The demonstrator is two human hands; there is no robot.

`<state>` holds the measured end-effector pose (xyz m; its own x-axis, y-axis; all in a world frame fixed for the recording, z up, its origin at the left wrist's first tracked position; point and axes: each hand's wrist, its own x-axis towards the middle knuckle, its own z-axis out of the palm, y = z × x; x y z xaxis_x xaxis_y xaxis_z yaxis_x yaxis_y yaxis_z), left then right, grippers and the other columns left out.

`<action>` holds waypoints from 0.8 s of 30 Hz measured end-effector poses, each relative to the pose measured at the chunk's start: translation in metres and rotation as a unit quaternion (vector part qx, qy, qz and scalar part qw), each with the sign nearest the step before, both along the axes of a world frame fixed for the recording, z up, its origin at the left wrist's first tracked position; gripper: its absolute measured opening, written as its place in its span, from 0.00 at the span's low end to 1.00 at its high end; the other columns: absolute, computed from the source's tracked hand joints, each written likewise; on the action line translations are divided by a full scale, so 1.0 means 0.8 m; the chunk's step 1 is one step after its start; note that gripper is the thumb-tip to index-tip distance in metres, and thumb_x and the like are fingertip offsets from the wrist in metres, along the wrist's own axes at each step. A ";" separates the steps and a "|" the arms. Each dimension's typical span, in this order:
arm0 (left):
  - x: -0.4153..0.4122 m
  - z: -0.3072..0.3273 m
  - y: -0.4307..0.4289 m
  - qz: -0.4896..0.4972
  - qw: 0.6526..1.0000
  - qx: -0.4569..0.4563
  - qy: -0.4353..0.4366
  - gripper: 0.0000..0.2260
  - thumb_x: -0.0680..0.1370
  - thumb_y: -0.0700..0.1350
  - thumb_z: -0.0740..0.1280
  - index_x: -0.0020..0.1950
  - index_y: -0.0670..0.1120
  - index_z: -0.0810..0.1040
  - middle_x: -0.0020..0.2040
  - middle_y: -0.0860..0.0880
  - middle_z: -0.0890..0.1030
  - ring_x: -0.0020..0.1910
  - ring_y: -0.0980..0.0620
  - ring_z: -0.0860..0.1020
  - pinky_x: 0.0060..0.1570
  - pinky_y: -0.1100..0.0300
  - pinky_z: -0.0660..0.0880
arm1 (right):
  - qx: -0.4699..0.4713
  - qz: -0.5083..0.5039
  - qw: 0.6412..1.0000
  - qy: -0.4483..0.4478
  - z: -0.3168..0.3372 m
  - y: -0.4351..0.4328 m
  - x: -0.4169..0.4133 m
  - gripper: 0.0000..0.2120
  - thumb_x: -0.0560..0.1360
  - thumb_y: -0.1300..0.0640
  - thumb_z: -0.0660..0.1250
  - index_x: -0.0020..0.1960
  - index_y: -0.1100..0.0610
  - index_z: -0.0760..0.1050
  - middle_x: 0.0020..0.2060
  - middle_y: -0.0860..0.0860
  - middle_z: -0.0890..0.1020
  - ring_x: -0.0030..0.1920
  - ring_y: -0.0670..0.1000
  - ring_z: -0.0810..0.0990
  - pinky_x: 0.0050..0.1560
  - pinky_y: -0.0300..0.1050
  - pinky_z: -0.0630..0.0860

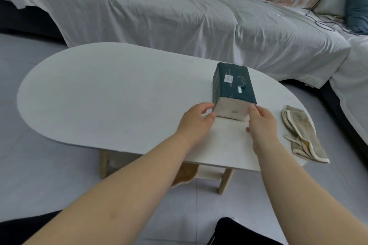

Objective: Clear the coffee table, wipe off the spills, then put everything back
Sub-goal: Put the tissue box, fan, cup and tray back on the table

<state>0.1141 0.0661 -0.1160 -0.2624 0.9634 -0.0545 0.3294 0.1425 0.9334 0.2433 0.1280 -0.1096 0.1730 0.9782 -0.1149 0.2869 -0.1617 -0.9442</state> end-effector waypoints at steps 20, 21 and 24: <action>-0.114 -0.208 -0.163 0.152 0.963 -0.221 -0.029 0.22 0.75 0.45 0.63 0.67 0.41 0.67 0.66 0.40 0.73 0.64 0.44 0.71 0.57 0.59 0.67 | -0.116 0.486 0.761 -0.413 -0.188 -0.161 -0.074 0.30 0.74 0.57 0.61 0.72 0.55 0.53 0.74 0.54 0.55 0.72 0.57 0.57 0.70 0.50 0.59; -0.119 -0.214 -0.159 0.154 0.962 -0.223 -0.030 0.23 0.75 0.45 0.63 0.68 0.41 0.65 0.67 0.40 0.72 0.65 0.44 0.70 0.57 0.59 0.67 | -0.097 0.484 0.750 -0.440 -0.198 -0.157 -0.083 0.32 0.74 0.57 0.61 0.73 0.55 0.51 0.75 0.54 0.52 0.73 0.57 0.54 0.71 0.52 0.58; -0.129 -0.232 -0.147 0.162 0.960 -0.228 -0.019 0.26 0.75 0.48 0.62 0.71 0.42 0.60 0.71 0.42 0.66 0.69 0.44 0.65 0.63 0.58 0.63 | -0.069 0.478 0.726 -0.490 -0.222 -0.147 -0.102 0.34 0.74 0.55 0.61 0.74 0.53 0.46 0.76 0.53 0.46 0.75 0.56 0.47 0.73 0.52 0.51</action>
<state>0.0110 -0.0517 -0.3019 -0.5332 0.7061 -0.4659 0.1661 0.6274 0.7608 0.1614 0.0107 -0.2872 -0.5123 0.6967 -0.5022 0.8532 0.4799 -0.2046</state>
